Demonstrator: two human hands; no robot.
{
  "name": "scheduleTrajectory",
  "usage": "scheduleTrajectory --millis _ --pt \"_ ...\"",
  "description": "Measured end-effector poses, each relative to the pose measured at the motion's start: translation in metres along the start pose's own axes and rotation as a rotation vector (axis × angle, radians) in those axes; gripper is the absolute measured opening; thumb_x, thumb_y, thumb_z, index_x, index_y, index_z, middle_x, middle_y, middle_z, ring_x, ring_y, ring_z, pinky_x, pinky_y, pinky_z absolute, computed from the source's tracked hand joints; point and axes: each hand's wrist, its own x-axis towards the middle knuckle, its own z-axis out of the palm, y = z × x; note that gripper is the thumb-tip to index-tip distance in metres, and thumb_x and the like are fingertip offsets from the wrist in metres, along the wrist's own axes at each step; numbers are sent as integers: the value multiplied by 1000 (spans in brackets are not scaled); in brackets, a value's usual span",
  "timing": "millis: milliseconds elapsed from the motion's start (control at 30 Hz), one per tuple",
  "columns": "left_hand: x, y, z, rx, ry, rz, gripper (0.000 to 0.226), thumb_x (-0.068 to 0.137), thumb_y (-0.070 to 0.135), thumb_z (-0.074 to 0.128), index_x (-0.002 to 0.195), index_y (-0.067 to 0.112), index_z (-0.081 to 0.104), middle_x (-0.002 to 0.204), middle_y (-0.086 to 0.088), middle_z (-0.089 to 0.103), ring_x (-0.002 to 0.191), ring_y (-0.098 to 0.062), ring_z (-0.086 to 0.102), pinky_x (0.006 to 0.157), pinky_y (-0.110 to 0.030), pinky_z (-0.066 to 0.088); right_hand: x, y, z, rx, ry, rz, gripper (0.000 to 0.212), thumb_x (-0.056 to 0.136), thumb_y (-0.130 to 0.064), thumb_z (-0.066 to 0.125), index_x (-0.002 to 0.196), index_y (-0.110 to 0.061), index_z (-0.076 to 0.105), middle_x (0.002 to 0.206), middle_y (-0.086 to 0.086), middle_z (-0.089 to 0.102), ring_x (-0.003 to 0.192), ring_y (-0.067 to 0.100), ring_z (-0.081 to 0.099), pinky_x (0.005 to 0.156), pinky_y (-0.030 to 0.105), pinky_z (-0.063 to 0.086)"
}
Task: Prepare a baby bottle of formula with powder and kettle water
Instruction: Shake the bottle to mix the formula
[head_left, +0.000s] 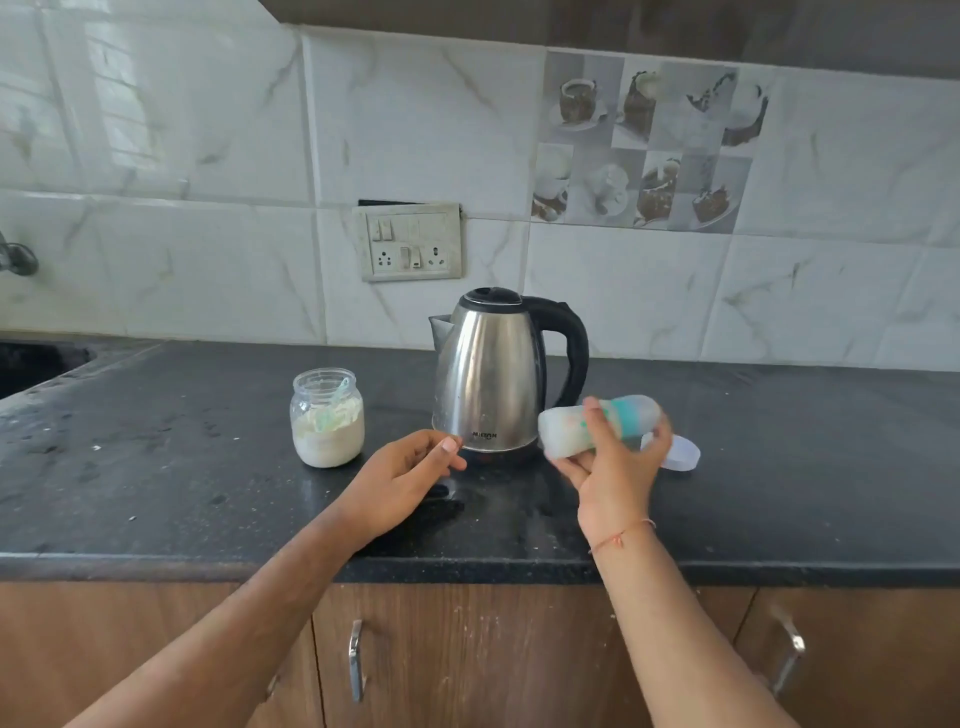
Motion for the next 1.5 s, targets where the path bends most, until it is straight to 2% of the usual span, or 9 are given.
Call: scheduleTrajectory --millis 200,367,500,633,800,933,1200,1333,1500 --pt "1 -3 1 11 3 -5 54 94 72 45 126 37 71 116 26 77 112 6 70 109 -33 53 -9 3 -3 -268 -333 125 74 88 -16 87 144 -40 45 125 5 66 108 31 76 75 59 66" --pt "1 -3 3 -16 11 6 55 93 71 46 124 35 72 115 24 78 111 6 71 105 -29 52 13 3 -6 264 192 -59 76 90 -15 87 143 -31 35 138 8 57 125 36 69 74 62 66" --pt "1 -3 2 3 13 11 54 94 71 46 126 36 72 115 24 79 111 5 71 105 -29 53 -9 8 0 -238 -309 128 70 88 -16 87 140 -40 46 125 8 69 108 32 77 72 57 66" --pt "0 -2 4 7 12 15 55 94 72 45 124 34 73 115 22 78 111 3 71 104 -29 52 13 3 -8 295 186 -43 79 89 -21 89 147 -31 36 138 7 58 120 37 71 75 60 66" --pt "1 -1 3 22 10 14 57 92 74 45 124 35 73 114 23 78 111 2 71 103 -26 51 -11 5 5 -207 -277 152 70 90 -15 87 139 -40 43 127 7 64 109 32 76 71 55 66" --pt "0 -1 3 13 10 14 57 93 72 45 123 33 73 114 23 78 110 5 71 102 -25 50 7 2 -1 160 89 24 71 93 -15 84 142 -32 35 140 9 57 121 38 70 66 52 66" --pt "0 -2 3 27 18 17 55 95 70 45 121 32 74 113 21 79 110 2 71 105 -30 52 12 3 -5 244 168 -13 73 93 -16 84 144 -29 34 140 9 56 122 36 69 72 61 66" --pt "0 0 3 19 14 10 55 93 71 45 122 34 74 114 23 79 109 5 71 105 -30 52 -3 6 -1 -146 -254 160 68 90 -16 85 142 -34 45 124 7 69 106 35 77 70 58 65" --pt "0 -1 4 17 21 21 55 94 70 46 121 32 75 114 22 79 109 3 71 107 -33 53 13 5 -1 213 101 -5 71 92 -14 84 140 -34 36 138 9 59 123 39 70 73 61 65"
